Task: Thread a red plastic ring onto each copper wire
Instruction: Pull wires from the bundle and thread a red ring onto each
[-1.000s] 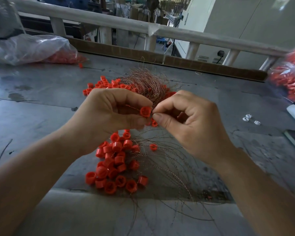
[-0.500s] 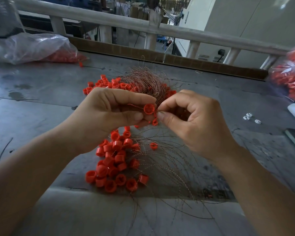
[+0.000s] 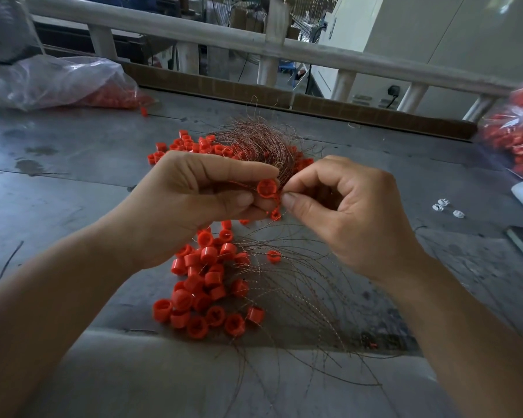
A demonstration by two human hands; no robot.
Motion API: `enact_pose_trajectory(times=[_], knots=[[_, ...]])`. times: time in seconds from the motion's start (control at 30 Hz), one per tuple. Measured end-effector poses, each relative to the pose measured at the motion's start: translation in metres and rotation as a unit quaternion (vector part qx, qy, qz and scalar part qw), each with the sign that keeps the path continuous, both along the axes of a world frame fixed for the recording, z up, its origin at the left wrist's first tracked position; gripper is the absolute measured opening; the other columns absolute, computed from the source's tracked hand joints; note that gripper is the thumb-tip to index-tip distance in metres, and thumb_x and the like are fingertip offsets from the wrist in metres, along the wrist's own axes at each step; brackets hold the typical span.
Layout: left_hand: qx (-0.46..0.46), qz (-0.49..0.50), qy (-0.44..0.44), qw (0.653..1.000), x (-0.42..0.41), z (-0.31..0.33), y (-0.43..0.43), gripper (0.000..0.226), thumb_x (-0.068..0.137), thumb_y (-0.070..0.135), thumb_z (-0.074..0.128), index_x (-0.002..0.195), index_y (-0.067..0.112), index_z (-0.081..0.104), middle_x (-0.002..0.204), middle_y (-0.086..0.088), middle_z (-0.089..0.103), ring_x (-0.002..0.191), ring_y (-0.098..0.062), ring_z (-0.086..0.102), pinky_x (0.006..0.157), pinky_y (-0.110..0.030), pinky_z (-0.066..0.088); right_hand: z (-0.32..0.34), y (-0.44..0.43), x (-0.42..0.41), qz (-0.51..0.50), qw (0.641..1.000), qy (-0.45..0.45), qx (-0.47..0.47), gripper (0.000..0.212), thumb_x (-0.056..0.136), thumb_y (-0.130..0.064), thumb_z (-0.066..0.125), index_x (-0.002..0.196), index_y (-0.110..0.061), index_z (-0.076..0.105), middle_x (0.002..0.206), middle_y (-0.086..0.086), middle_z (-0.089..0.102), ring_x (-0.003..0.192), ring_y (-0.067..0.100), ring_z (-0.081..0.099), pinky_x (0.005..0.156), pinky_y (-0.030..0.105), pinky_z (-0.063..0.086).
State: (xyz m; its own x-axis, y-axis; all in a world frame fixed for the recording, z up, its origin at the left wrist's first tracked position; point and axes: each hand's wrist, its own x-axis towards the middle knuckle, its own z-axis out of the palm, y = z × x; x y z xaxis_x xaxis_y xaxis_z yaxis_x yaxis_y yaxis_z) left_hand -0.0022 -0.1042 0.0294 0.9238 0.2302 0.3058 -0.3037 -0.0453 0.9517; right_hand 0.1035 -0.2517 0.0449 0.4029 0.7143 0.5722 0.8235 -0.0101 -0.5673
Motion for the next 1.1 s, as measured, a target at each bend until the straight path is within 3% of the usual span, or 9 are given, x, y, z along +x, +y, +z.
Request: enact_pose_trajectory(times=[0.4,0.5,0.63,0.77,0.83,0.97,1.1], knots=[[0.012,0.009,-0.008,1.000,-0.0021,0.0023,0.0008,0.034,0.065,0.005,0.060,0.086,0.027,0.074,0.082,0.000,0.074,0.077,-0.014,0.071,0.068,-0.018,0.054,0.0016,-0.0010,-0.0007,0.003,1.000,0.016,-0.011,0.006,0.074,-0.018,0.064,0.070,-0.022,0.063,0.067,-0.011,0.059,0.062,0.002,0.053,0.055,0.010,0.040],[0.004,0.003,-0.012,1.000,-0.0025,0.0031,0.0009,0.034,0.058,0.003,0.074,0.084,0.025,0.075,0.079,-0.002,0.074,0.075,-0.015,0.071,0.066,-0.019,0.055,0.0001,-0.0009,-0.0010,0.007,0.999,0.030,-0.015,0.005,0.074,-0.018,0.064,0.070,-0.021,0.064,0.067,-0.011,0.060,0.061,0.002,0.054,0.055,0.011,0.040],[-0.055,-0.018,-0.020,0.998,-0.0023,0.0037,-0.0009,0.028,0.055,0.013,0.066,0.080,0.018,0.076,0.075,-0.004,0.073,0.072,-0.015,0.070,0.062,-0.019,0.055,0.0029,-0.0022,-0.0017,0.037,0.993,0.112,-0.019,0.011,0.075,-0.014,0.065,0.072,-0.025,0.066,0.061,-0.008,0.064,0.054,0.008,0.057,0.048,0.017,0.045],[-0.078,-0.041,-0.028,0.996,-0.0020,0.0015,-0.0013,0.026,0.057,0.010,0.065,0.080,0.015,0.076,0.077,-0.006,0.073,0.072,-0.015,0.070,0.061,-0.019,0.055,0.0079,-0.0042,-0.0013,0.075,0.974,0.211,-0.022,0.015,0.078,-0.003,0.066,0.072,-0.017,0.068,0.053,-0.006,0.061,0.047,0.001,0.052,0.043,0.010,0.038],[-0.066,-0.048,-0.031,0.996,-0.0022,-0.0005,0.0001,0.024,0.060,0.014,0.068,0.082,0.017,0.076,0.082,-0.005,0.073,0.074,-0.013,0.070,0.063,-0.019,0.055,0.0077,-0.0032,-0.0023,0.086,0.967,0.238,-0.035,0.012,0.076,-0.004,0.067,0.071,-0.015,0.069,0.053,-0.004,0.060,0.046,0.002,0.052,0.041,0.011,0.037],[-0.001,-0.050,-0.010,0.999,-0.0017,-0.0031,0.0042,0.036,0.056,0.044,0.080,0.089,0.030,0.073,0.091,0.005,0.073,0.084,-0.008,0.068,0.070,-0.018,0.053,0.0029,-0.0002,-0.0043,0.082,0.960,0.258,-0.073,0.019,0.075,-0.002,0.068,0.065,-0.018,0.067,0.053,0.001,0.060,0.044,0.006,0.052,0.038,0.015,0.036],[-0.003,-0.058,-0.005,0.998,0.0013,-0.0054,0.0048,0.037,0.057,0.044,0.081,0.090,0.029,0.073,0.093,0.003,0.073,0.086,-0.010,0.069,0.071,-0.020,0.053,0.0010,0.0005,-0.0042,0.088,0.953,0.277,-0.084,0.020,0.075,0.000,0.067,0.065,-0.016,0.065,0.052,-0.004,0.061,0.044,0.004,0.053,0.037,0.015,0.037]])
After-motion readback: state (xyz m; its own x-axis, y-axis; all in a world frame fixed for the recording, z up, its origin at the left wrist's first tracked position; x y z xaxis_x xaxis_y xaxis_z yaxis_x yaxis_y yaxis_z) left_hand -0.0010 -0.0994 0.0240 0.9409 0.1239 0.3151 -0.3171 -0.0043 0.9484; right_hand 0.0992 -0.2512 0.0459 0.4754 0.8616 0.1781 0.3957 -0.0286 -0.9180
